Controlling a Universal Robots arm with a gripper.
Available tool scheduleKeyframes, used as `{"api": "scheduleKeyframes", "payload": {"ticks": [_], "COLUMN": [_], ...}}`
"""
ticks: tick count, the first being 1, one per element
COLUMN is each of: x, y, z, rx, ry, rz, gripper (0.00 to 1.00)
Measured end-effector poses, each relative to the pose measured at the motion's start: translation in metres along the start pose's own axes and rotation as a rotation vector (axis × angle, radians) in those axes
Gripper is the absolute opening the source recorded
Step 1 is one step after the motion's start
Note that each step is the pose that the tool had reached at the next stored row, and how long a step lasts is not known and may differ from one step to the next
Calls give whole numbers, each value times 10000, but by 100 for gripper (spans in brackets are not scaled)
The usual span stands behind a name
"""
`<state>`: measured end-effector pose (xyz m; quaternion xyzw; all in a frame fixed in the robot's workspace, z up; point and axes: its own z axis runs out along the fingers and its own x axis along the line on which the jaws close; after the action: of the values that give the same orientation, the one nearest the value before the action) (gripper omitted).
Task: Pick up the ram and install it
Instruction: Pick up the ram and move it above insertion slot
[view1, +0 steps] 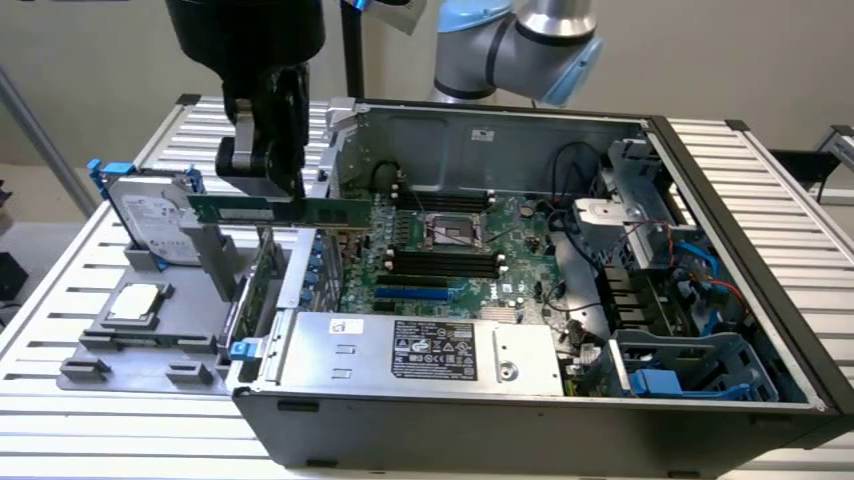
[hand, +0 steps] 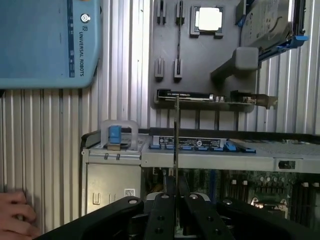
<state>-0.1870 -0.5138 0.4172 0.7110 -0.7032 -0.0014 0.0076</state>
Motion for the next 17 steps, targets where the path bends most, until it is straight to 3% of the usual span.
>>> {"api": "scheduleKeyframes", "payload": {"ticks": [17], "x": [-397], "y": [-537], "z": [55], "rx": [-1], "ry": [-3], "rz": [0], "gripper": [14]}}
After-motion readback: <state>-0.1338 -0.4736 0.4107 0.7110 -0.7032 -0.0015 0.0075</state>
